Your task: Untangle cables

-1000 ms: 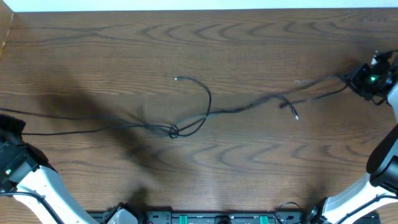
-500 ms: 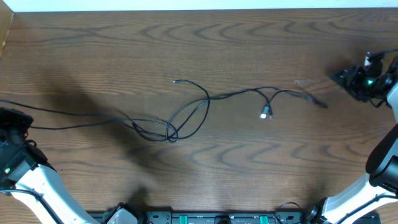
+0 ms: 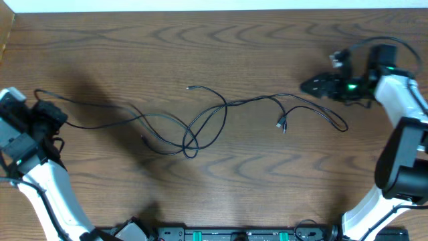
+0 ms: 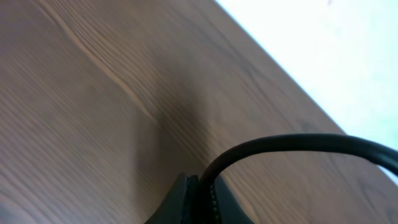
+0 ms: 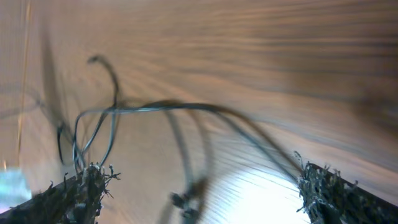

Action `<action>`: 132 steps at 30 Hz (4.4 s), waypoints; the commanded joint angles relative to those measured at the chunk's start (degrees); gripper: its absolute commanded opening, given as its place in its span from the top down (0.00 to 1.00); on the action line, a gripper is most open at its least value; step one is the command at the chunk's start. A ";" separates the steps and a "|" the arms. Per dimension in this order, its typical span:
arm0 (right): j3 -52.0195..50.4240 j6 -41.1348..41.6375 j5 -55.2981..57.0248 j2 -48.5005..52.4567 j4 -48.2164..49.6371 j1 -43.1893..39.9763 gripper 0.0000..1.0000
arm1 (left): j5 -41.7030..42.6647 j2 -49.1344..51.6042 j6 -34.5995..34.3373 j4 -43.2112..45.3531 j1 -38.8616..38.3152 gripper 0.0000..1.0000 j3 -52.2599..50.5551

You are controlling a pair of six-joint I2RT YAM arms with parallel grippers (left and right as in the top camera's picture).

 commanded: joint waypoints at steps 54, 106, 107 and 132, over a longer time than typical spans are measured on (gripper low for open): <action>0.07 47.01 24.33 1.03 20.94 48.96 0.01 | 1.29 9.73 12.79 -14.08 -22.18 0.13 -1.66; 0.09 52.09 42.93 11.91 21.24 48.89 0.20 | 1.27 9.73 12.81 -14.67 -22.18 0.13 -1.79; 0.09 52.19 42.07 11.91 21.68 48.68 0.17 | 1.27 9.73 12.81 -14.67 -22.18 0.13 -1.79; 0.09 76.52 28.02 11.89 23.32 46.88 0.52 | 1.27 9.73 12.79 -14.67 -22.18 0.13 -1.79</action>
